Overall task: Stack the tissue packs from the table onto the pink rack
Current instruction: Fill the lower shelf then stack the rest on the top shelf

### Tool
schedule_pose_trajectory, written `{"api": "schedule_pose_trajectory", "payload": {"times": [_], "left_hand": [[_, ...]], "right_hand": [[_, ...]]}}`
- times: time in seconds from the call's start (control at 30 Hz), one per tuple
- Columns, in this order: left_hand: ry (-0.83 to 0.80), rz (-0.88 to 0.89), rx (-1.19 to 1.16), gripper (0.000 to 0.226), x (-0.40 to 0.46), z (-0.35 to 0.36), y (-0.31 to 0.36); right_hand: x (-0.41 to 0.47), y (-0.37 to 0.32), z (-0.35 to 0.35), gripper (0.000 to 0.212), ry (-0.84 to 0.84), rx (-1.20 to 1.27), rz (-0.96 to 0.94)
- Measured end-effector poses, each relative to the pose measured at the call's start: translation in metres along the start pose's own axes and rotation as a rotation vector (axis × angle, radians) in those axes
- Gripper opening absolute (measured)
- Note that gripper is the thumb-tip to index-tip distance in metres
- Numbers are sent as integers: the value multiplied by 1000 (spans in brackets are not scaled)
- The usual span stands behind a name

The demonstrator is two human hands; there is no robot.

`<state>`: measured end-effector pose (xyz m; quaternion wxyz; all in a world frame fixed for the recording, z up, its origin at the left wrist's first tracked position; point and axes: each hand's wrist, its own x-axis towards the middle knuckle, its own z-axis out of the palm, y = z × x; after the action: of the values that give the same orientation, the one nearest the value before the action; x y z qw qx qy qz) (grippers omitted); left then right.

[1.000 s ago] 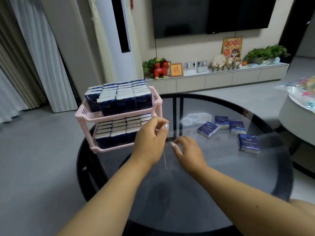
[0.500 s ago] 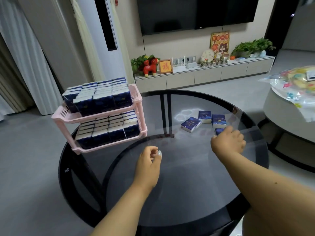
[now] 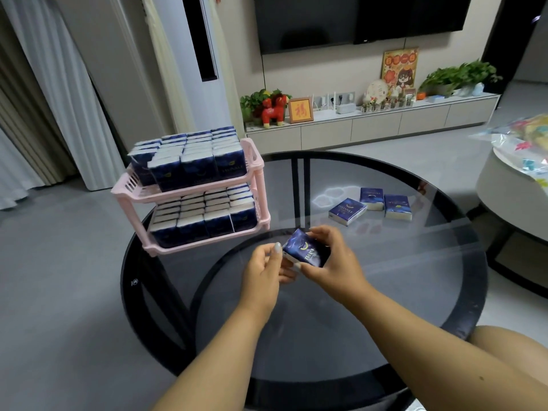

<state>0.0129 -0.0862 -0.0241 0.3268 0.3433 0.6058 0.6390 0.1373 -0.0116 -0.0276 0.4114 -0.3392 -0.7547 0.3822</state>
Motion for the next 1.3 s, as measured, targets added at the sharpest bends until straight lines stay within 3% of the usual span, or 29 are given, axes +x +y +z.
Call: {"api": "schedule_pose_trajectory", "payload": {"times": [0.17,0.27,0.33,0.47,0.57,0.73,0.83,0.93,1.0,1.2,1.3], "left_hand": [[29,31,34,6,4,0,-3],[90,38,63,6,8,-2,-7],[107,44,51,6,9,-2,-9],[122,66,71,7,9,-2,-9],[138,70,60,7,10,-2,-9],[177,76,65,8,11,-3,-9],[194,75,61,9,10,-3,-9],[205,71,47,9,10,-4,-8],[213,67,37,9,9,-4,-7],[257,31,-27,12,10,-6,-8],[228,22,-29,18,9,-6,-6]], "right_hand": [[4,0,-4,52,-102,-6,-26],[33,14,-20,51,77,-298,-23],[59,25,-36,49,148,-576,81],[90,47,-59,63,-76,-921,337],[96,51,-59,59,-164,-985,318],[106,34,-48,40,-100,-772,324],[103,32,-44,65,-21,-645,512],[102,29,-46,73,-117,-739,614],[102,28,-46,65,-125,-622,582],[68,-4,-32,23,-49,113,289],[42,-13,-16,28,-166,220,165]]}}
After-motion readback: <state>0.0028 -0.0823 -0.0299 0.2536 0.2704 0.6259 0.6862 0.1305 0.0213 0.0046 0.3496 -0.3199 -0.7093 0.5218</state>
